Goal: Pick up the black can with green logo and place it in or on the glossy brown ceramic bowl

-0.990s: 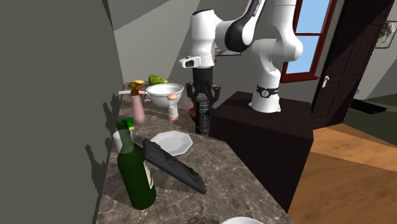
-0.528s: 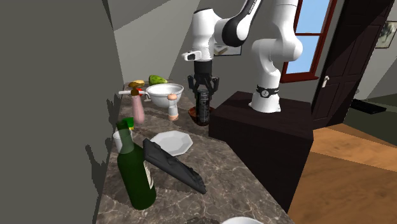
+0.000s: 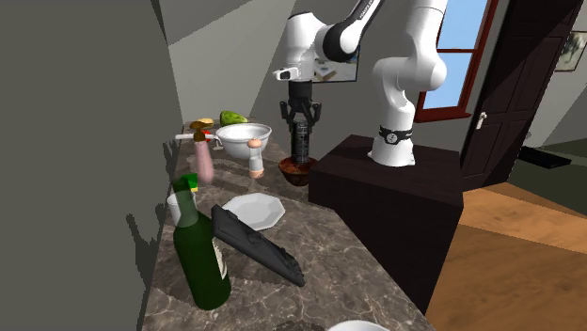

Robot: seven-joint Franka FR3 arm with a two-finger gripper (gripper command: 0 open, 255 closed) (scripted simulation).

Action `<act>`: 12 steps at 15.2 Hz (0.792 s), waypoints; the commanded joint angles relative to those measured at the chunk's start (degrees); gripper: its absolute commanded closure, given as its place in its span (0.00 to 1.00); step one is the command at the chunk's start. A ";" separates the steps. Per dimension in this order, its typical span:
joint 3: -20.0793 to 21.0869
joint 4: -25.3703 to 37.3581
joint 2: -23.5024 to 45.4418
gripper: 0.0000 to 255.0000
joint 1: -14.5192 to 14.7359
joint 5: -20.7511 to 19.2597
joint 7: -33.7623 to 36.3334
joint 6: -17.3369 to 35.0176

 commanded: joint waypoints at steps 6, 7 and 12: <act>-6.37 -2.28 -6.23 1.00 -7.72 -6.31 -8.82 -3.26; -7.33 -2.27 -6.84 1.00 -8.76 -7.10 -10.19 -3.75; -12.78 -0.90 -8.73 1.00 -13.71 -10.67 -17.92 -6.21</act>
